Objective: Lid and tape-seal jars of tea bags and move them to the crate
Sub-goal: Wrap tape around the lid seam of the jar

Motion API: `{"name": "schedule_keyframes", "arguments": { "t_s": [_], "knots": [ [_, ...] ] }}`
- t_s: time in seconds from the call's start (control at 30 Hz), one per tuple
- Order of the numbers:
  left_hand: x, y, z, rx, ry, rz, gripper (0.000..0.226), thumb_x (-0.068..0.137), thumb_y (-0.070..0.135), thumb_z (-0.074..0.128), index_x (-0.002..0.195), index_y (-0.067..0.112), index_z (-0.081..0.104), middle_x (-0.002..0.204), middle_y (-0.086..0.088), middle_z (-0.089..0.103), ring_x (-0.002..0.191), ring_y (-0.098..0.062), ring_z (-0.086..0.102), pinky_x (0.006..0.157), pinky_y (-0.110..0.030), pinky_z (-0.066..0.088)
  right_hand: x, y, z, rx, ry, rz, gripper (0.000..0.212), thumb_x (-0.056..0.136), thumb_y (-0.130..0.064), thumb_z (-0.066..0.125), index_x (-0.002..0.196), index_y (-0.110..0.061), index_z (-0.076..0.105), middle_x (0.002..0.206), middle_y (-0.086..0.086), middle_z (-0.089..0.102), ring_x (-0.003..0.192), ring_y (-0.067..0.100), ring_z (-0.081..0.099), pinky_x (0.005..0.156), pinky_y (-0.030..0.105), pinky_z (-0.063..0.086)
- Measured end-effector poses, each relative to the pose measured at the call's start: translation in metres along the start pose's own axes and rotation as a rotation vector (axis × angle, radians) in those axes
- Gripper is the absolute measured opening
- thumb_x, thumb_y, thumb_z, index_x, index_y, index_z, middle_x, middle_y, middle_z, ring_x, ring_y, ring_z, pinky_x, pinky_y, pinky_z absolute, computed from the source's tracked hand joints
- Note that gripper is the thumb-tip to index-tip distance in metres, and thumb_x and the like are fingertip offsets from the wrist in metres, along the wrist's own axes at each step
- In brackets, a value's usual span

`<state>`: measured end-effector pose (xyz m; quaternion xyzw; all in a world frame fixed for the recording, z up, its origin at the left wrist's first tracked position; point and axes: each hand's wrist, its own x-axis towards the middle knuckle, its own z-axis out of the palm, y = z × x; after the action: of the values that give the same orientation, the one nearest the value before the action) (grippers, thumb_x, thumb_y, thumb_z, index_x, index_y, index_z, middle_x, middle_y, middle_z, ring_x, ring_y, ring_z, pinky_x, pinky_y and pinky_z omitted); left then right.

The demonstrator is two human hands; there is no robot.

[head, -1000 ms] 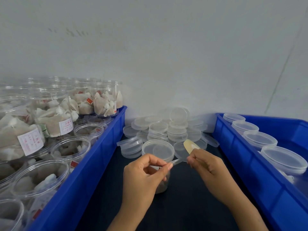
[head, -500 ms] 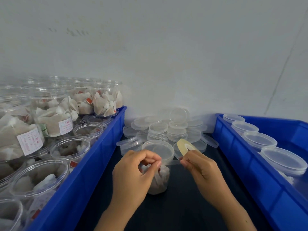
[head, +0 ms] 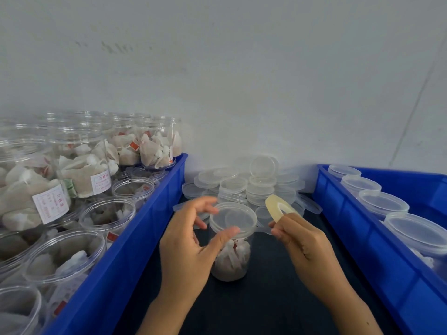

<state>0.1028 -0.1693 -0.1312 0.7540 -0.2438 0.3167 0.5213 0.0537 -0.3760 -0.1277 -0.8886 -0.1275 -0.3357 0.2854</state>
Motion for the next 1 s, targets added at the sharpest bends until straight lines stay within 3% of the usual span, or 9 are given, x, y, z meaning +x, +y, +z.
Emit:
{"name": "schedule_keyframes", "arguments": {
  "t_s": [0.07, 0.13, 0.23, 0.53, 0.7, 0.77, 0.83, 0.93, 1.0],
  "knots": [
    [0.0, -0.007, 0.001, -0.007, -0.068, -0.057, 0.091, 0.058, 0.071, 0.075, 0.135, 0.041, 0.036, 0.13, 0.028, 0.044, 0.112, 0.004, 0.051, 0.08, -0.009, 0.042, 0.0, 0.002, -0.003, 0.003, 0.011, 0.001, 0.033, 0.095, -0.043, 0.04, 0.077, -0.02, 0.055, 0.087, -0.006, 0.06, 0.083, 0.019, 0.061, 0.065, 0.047, 0.053],
    [-0.003, -0.014, 0.008, -0.055, -0.221, -0.162, 0.111, 0.049, 0.064, 0.082, 0.132, 0.064, 0.009, 0.14, 0.034, 0.026, 0.128, 0.012, 0.034, 0.094, -0.007, 0.031, 0.001, 0.002, -0.005, 0.022, -0.003, 0.005, 0.029, 0.095, -0.043, 0.04, 0.077, -0.024, 0.053, 0.087, -0.005, 0.06, 0.086, 0.022, 0.061, 0.068, 0.048, 0.053],
    [-0.009, -0.026, 0.021, -0.126, -0.358, -0.29, 0.124, 0.054, 0.043, 0.092, 0.121, 0.078, -0.006, 0.15, 0.022, 0.029, 0.124, 0.017, 0.035, 0.085, 0.004, 0.03, 0.001, 0.002, -0.009, 0.032, -0.046, -0.005, 0.024, 0.095, -0.043, 0.04, 0.077, -0.03, 0.049, 0.088, -0.007, 0.059, 0.087, 0.021, 0.061, 0.069, 0.047, 0.052],
    [-0.012, -0.032, 0.026, -0.211, -0.341, -0.293, 0.085, 0.069, 0.044, 0.083, 0.123, 0.07, 0.024, 0.113, 0.016, 0.061, 0.095, 0.009, 0.061, 0.071, -0.007, 0.048, 0.002, -0.008, -0.011, -0.06, -0.043, 0.024, 0.037, 0.092, -0.05, 0.041, 0.071, -0.021, 0.052, 0.073, -0.007, 0.053, 0.062, 0.017, 0.051, 0.055, 0.04, 0.048],
    [-0.012, -0.024, 0.025, -0.217, -0.448, -0.33, 0.066, 0.075, 0.046, 0.076, 0.121, 0.063, 0.032, 0.103, 0.012, 0.064, 0.085, 0.004, 0.064, 0.066, -0.008, 0.049, 0.003, -0.012, -0.01, 0.106, 0.007, 0.146, 0.036, 0.088, -0.052, 0.046, 0.067, -0.024, 0.049, 0.061, 0.0, 0.046, 0.052, 0.016, 0.04, 0.049, 0.038, 0.04],
    [-0.012, -0.02, 0.026, -0.247, -0.465, -0.307, 0.06, 0.077, 0.047, 0.073, 0.122, 0.059, 0.035, 0.106, 0.016, 0.064, 0.091, 0.004, 0.064, 0.075, -0.017, 0.052, 0.004, -0.012, -0.007, 0.168, -0.013, 0.183, 0.042, 0.086, -0.055, 0.045, 0.07, -0.017, 0.053, 0.061, 0.009, 0.045, 0.05, 0.012, 0.034, 0.047, 0.028, 0.033],
    [-0.013, -0.019, 0.027, -0.296, -0.436, -0.26, 0.057, 0.075, 0.045, 0.072, 0.123, 0.048, 0.041, 0.124, 0.026, 0.051, 0.116, 0.005, 0.053, 0.095, -0.024, 0.046, 0.004, -0.014, -0.004, 0.232, -0.046, 0.221, 0.048, 0.084, -0.057, 0.046, 0.075, -0.012, 0.058, 0.063, 0.013, 0.045, 0.05, 0.009, 0.032, 0.046, 0.023, 0.03],
    [-0.012, -0.017, 0.028, -0.301, -0.359, -0.177, 0.053, 0.074, 0.043, 0.073, 0.121, 0.041, 0.048, 0.142, 0.034, 0.029, 0.135, 0.013, 0.025, 0.104, -0.014, 0.028, 0.004, -0.017, -0.002, 0.297, -0.083, 0.248, 0.047, 0.085, -0.053, 0.048, 0.081, -0.009, 0.064, 0.059, 0.006, 0.045, 0.05, 0.006, 0.032, 0.045, 0.019, 0.029],
    [-0.011, -0.015, 0.028, -0.318, -0.33, -0.13, 0.048, 0.076, 0.041, 0.072, 0.119, 0.042, 0.051, 0.141, 0.028, 0.038, 0.137, 0.004, 0.031, 0.108, -0.021, 0.03, 0.004, -0.017, -0.002, 0.302, -0.087, 0.257, 0.046, 0.084, -0.054, 0.048, 0.08, -0.012, 0.064, 0.056, -0.002, 0.043, 0.05, 0.006, 0.033, 0.046, 0.02, 0.031]
  ]
}}
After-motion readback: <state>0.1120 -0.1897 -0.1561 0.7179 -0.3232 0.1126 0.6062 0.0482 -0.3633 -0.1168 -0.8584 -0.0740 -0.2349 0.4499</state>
